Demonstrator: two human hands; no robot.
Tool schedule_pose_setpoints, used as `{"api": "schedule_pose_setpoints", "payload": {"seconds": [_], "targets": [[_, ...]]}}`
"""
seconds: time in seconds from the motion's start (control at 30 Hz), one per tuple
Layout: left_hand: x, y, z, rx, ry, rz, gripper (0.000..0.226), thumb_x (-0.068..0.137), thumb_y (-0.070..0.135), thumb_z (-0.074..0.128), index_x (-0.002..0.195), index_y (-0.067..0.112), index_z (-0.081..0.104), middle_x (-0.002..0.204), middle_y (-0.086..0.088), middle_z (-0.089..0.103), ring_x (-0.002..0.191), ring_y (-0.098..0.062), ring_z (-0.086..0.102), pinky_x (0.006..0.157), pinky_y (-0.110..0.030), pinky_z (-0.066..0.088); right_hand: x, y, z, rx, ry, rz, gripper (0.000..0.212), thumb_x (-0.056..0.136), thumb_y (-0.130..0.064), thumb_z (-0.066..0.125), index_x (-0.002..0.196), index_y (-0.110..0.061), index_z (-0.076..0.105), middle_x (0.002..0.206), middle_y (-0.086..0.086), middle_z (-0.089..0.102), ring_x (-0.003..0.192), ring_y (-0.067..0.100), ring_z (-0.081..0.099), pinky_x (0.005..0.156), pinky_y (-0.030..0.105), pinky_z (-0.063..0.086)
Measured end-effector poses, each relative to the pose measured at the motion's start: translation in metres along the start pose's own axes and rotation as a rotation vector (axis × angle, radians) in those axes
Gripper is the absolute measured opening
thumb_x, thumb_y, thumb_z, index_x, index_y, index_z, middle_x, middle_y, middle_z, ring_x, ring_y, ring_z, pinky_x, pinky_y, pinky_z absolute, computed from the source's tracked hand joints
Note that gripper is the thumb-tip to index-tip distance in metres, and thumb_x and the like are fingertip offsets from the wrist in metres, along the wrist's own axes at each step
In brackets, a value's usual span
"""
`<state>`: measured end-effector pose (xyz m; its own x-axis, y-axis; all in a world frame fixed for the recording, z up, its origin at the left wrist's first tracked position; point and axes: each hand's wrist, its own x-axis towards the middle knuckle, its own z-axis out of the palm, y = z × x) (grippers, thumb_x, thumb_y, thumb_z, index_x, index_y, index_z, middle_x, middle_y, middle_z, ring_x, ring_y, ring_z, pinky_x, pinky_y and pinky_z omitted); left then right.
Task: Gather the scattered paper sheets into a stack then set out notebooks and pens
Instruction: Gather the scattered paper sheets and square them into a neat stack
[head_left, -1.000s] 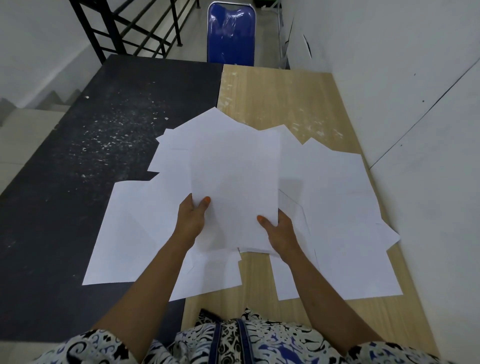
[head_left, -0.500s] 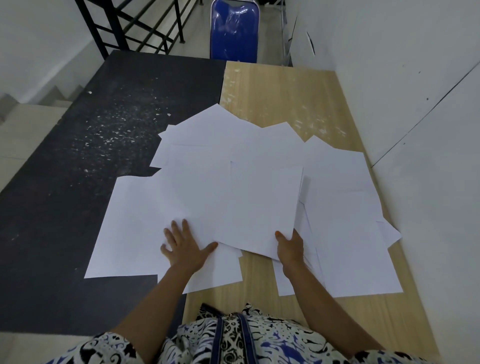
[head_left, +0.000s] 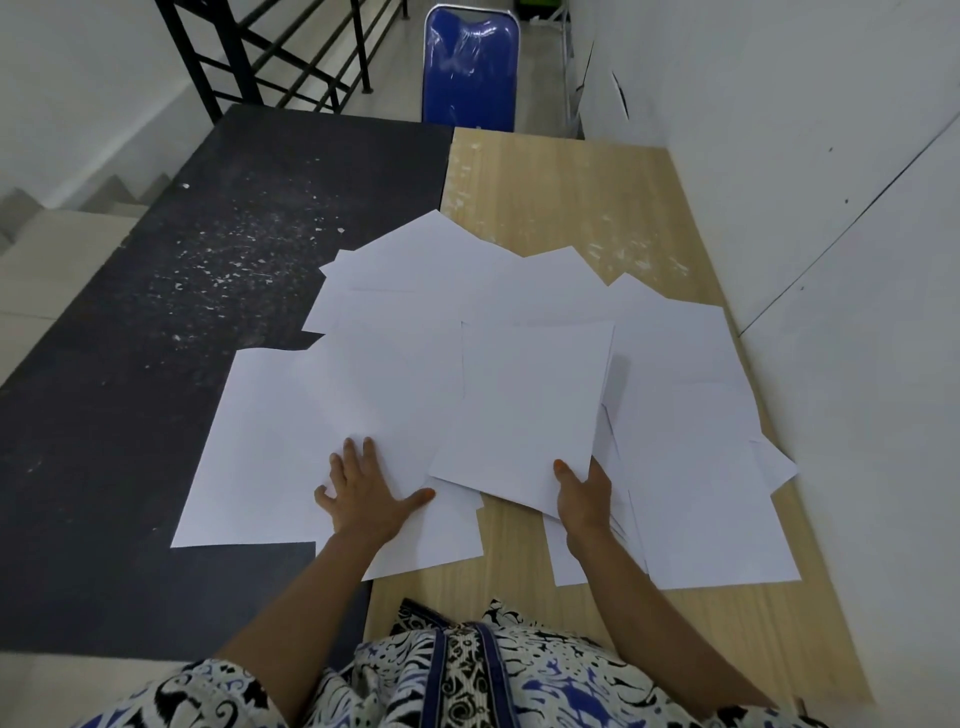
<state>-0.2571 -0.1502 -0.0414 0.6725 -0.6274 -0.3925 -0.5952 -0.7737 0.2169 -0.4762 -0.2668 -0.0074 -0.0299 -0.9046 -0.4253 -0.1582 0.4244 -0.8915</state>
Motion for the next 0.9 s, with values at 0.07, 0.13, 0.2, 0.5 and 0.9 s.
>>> {"api": "schedule_pose_setpoints", "payload": {"seconds": [0.07,0.13,0.2,0.5,0.9], "targets": [[0.0,0.0,-0.001,0.005,0.006,0.013,0.121,0.069,0.084,0.052,0.154,0.019,-0.006,0.162,-0.007,-0.008,0.149,-0.031,-0.003,0.113,-0.058,0.015,-0.001,-0.002,0.0,0.005,0.0,-0.005,0.029,0.096,-0.008,0.055,0.124,-0.013,0.059,0.107,-0.002,0.061,0.101,0.018,0.057,0.087,0.03,0.044],[0.0,0.0,-0.002,0.012,0.011,0.027,0.118,0.071,0.082,0.05,0.154,0.019,-0.004,0.162,-0.007,-0.007,0.149,-0.031,-0.002,0.114,-0.058,0.015,-0.002,-0.001,0.001,0.011,0.0,0.0,0.029,0.096,-0.008,0.055,0.124,-0.012,0.059,0.108,-0.001,0.061,0.101,0.018,0.057,0.087,0.03,0.044],[-0.001,0.0,-0.001,0.012,0.004,0.035,0.114,0.075,0.081,0.048,0.154,0.018,-0.004,0.163,-0.004,-0.007,0.149,-0.03,-0.003,0.114,-0.058,0.013,-0.003,-0.001,0.003,0.022,-0.005,0.007,0.029,0.096,-0.01,0.055,0.124,-0.012,0.059,0.111,0.0,0.062,0.102,0.018,0.057,0.088,0.031,0.045],[-0.004,-0.012,0.0,0.048,0.093,0.106,0.095,0.086,0.074,0.037,0.154,0.017,0.004,0.163,-0.004,0.003,0.148,-0.031,0.009,0.116,-0.056,0.015,-0.01,-0.006,0.001,0.074,-0.045,-0.008,0.029,0.096,-0.01,0.055,0.125,-0.012,0.058,0.109,-0.002,0.061,0.098,0.016,0.056,0.087,0.03,0.044],[-0.004,0.009,-0.008,-0.373,0.143,-0.421,0.129,0.058,0.054,0.085,0.149,0.014,0.003,0.149,-0.019,0.016,0.134,-0.038,0.022,0.104,-0.052,0.029,-0.02,-0.003,0.005,0.038,-0.143,-0.021,0.031,0.096,-0.011,0.056,0.127,-0.013,0.057,0.112,-0.002,0.062,0.102,0.016,0.057,0.088,0.027,0.043]]}}
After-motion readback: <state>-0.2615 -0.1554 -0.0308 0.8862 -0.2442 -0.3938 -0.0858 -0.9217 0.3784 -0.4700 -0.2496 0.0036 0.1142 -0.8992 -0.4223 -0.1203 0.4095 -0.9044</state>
